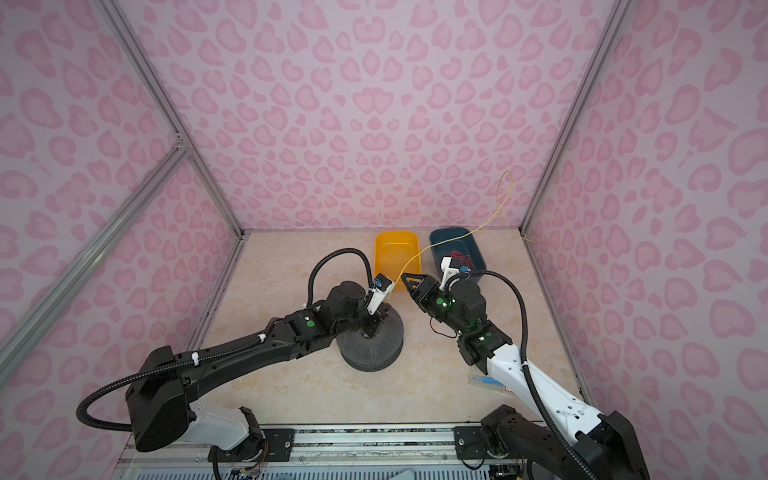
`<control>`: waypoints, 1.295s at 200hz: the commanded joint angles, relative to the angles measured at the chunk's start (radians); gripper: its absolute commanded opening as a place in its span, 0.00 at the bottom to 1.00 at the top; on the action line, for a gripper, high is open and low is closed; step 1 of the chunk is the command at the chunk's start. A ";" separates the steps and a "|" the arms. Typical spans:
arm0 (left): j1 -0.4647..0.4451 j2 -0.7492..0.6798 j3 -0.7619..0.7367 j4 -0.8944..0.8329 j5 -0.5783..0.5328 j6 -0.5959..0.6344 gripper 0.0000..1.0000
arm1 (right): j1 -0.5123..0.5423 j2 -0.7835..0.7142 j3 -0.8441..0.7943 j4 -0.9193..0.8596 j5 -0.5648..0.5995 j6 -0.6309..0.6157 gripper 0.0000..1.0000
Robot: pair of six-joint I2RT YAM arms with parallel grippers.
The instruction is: Wrap the cables
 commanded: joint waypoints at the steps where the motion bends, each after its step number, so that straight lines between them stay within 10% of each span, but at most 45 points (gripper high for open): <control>1: 0.002 0.016 0.038 -0.062 0.043 0.019 0.04 | 0.039 -0.018 -0.032 -0.031 -0.005 -0.052 0.37; 98: 0.053 0.038 0.096 -0.106 0.213 -0.019 0.04 | 0.100 -0.102 -0.043 -0.120 0.032 -0.158 0.19; 259: 0.056 0.036 0.106 -0.139 0.265 -0.003 0.03 | 0.117 0.038 0.020 -0.084 0.048 -0.239 0.24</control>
